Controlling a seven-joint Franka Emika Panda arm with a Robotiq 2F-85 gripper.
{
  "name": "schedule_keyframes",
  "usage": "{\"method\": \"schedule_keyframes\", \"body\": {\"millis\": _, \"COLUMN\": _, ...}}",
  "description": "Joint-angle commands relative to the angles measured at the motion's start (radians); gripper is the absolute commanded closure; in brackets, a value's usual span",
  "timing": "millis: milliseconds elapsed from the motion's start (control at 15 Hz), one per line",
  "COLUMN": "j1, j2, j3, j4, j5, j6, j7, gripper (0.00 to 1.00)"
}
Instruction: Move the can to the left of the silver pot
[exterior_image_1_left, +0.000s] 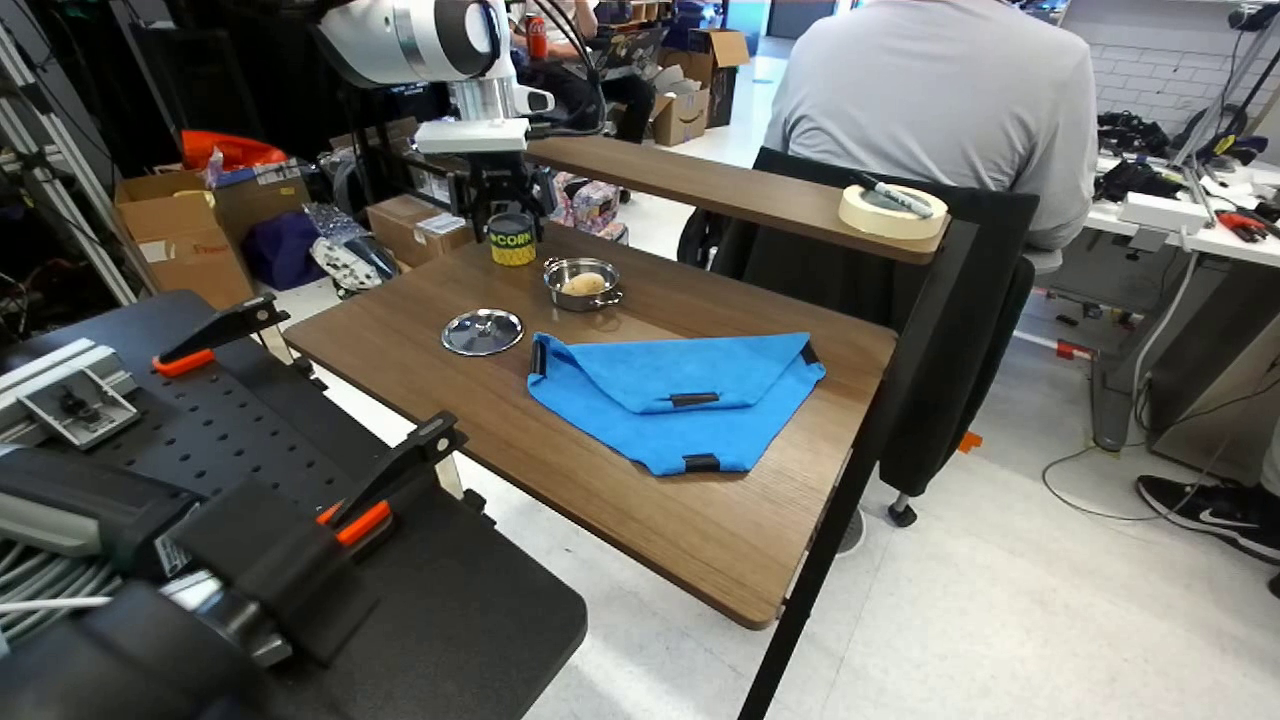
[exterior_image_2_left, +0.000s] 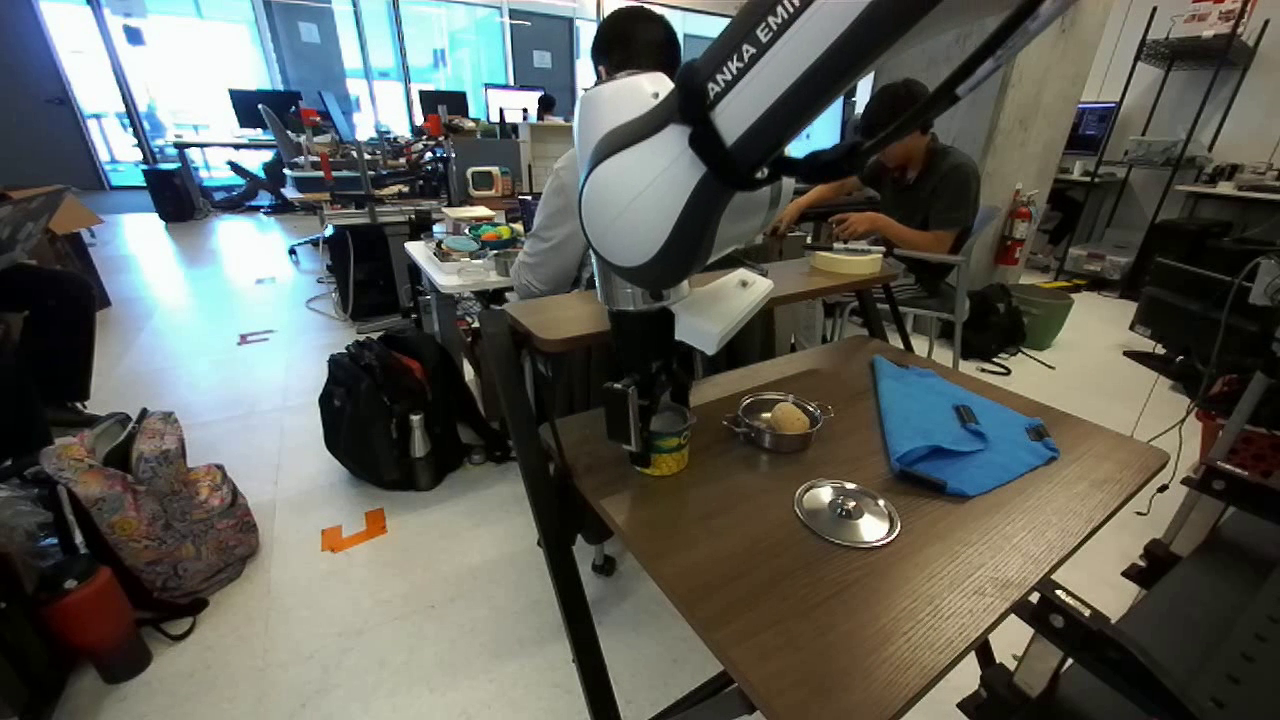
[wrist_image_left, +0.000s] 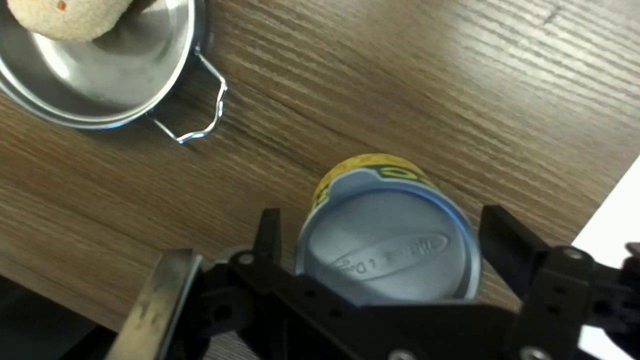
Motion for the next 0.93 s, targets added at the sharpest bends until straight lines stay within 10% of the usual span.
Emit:
{"method": "schedule_keyframes", "body": {"millis": 0, "j1": -0.018, "j2": 0.027, "j3": 0.023, "j4": 0.057, "j5": 0.009, "j6": -0.039, "j7": -0.043, "gripper": 0.00}}
{"method": "schedule_keyframes", "body": {"millis": 600, "j1": -0.025, "j2": -0.254, "j3": 0.032, "j4": -0.328, "j5": -0.029, "j6": 0.259, "j7": -0.057, "gripper": 0.00}}
{"method": "schedule_keyframes", "body": {"millis": 667, "j1": -0.012, "j2": -0.157, "j3": 0.022, "j4": -0.177, "j5": -0.010, "j6": 0.166, "j7": -0.037, "gripper": 0.00}}
{"method": "schedule_keyframes", "body": {"millis": 867, "j1": -0.014, "j2": -0.218, "j3": 0.025, "j4": -0.269, "j5": -0.014, "j6": 0.219, "j7": -0.041, "gripper": 0.00}}
